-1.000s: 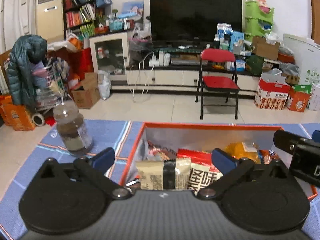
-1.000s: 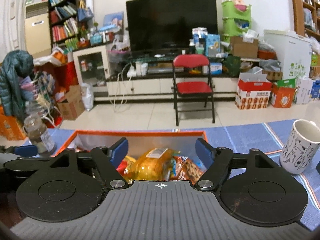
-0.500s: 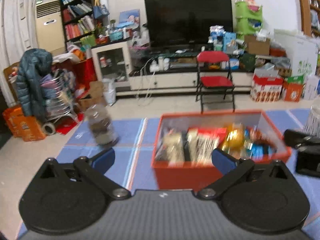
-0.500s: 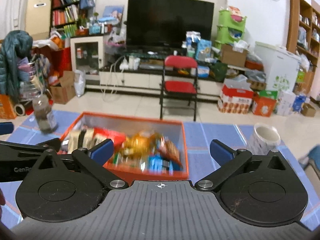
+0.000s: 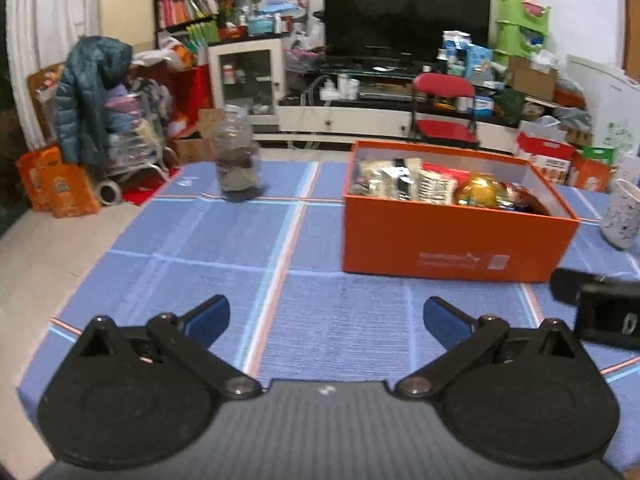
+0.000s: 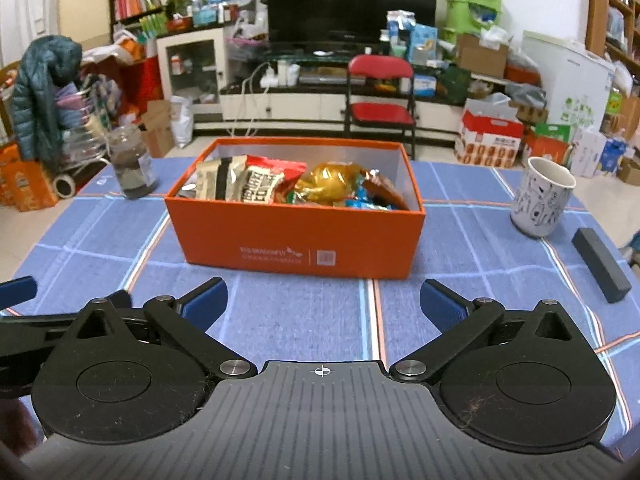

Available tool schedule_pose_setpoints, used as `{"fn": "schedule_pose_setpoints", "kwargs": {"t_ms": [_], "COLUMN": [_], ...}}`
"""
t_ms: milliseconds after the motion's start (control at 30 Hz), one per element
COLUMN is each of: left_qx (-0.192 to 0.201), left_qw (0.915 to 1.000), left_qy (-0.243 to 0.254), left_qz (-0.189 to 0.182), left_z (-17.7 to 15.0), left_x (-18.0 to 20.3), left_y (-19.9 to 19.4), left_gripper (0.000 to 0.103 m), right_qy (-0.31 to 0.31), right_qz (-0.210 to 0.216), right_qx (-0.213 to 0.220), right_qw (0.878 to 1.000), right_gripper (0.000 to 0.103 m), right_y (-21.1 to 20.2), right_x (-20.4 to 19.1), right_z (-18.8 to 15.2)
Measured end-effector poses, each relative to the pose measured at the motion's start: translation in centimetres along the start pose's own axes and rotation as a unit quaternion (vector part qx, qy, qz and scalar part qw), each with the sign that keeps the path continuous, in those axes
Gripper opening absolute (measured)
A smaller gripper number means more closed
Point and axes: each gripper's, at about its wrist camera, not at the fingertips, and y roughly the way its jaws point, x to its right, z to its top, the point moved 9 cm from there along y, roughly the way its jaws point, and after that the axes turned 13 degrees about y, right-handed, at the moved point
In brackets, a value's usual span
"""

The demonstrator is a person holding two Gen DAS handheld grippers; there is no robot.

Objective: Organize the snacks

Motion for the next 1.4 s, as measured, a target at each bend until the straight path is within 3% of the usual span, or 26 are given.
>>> {"fn": "schedule_pose_setpoints", "kwargs": {"t_ms": [167,300,600,967,1133,1400], "left_qx": [-0.034,-0.042,-0.056,-0.035,-0.004,0.008], "left_qw": [0.9988,0.9969,0.9964,0.9973,0.9983,0.9983], "left_qy": [0.024,0.053,0.053,0.055,0.056,0.051], "left_qz": [-0.026,-0.040,-0.035,-0.034,-0.017,-0.027], "left_z": [-1.1,-1.5,-2.7,-1.9,-0.4,0.6], "left_x": [2.9,5.0,4.7,4.9,4.9,5.8], "left_y": [2.1,2.6,3.0,2.3,1.6,1.4], "left_gripper": [0.102,0.102,0.102,0.102,0.102,0.102], "right_qy": [-0.015,0.002,-0.009,-0.004,0.000,0.010], "right_qz": [-0.036,-0.036,-0.029,-0.022,-0.015,-0.011], "right_qx": [0.003,-0.022,-0.030,-0.026,-0.007,0.021], "right_qw": [0.999,0.999,0.999,0.999,1.000,1.000], "right_gripper": [0.095,0.095,0.095,0.095,0.095,0.095], "right_y": [1.0,2.4,3.2,3.0,2.3,1.2], "right_x": [1.5,2.7,1.6,1.2,0.9,1.2], "right_z": [-0.3,-0.7,-1.1,-0.9,-0.2,1.3]}}
